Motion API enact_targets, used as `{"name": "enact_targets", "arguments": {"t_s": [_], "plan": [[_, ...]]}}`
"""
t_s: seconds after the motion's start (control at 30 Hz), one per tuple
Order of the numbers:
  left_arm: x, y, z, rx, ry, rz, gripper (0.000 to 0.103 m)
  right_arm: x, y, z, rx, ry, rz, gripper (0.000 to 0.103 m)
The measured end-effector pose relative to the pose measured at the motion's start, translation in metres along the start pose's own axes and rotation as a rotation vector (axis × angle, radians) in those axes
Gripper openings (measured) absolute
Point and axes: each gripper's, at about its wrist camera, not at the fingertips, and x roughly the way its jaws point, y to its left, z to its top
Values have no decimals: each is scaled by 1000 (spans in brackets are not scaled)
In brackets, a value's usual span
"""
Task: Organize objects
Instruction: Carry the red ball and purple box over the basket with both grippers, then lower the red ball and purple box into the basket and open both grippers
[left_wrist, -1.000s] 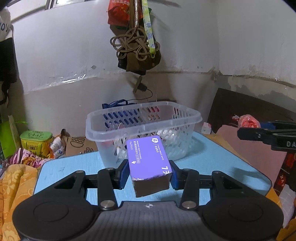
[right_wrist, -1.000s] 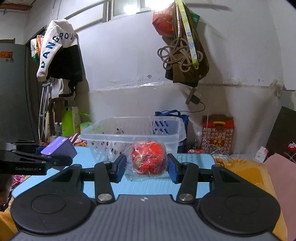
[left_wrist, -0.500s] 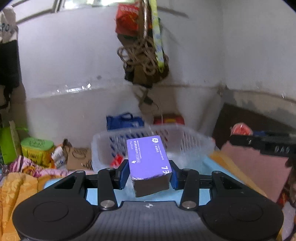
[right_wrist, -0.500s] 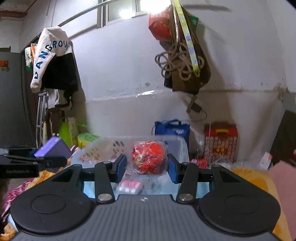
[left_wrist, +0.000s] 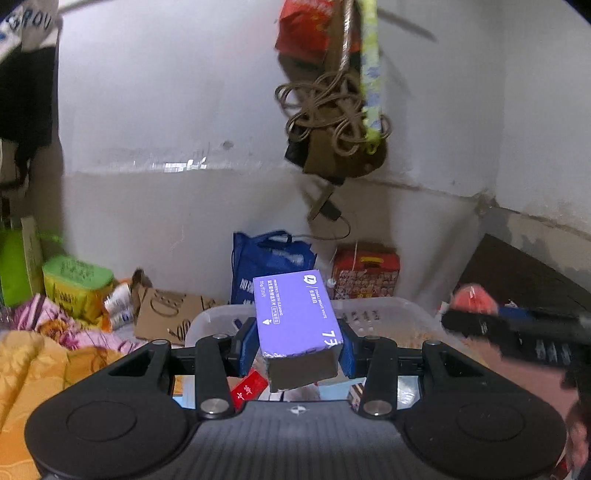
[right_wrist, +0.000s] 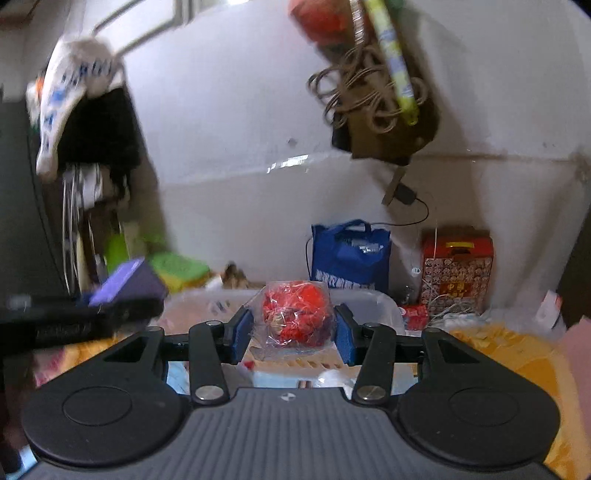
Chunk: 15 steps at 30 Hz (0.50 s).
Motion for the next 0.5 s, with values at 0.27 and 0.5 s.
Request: {"name": "enact_targets", "arguments": {"t_s": [0.27, 0.5], "plan": [[46, 10, -9, -11, 79, 22, 47, 40, -12, -11, 27, 90, -8, 50], [53, 5, -11, 18, 91, -19, 75, 42, -10, -13, 9, 55, 4, 94]]}}
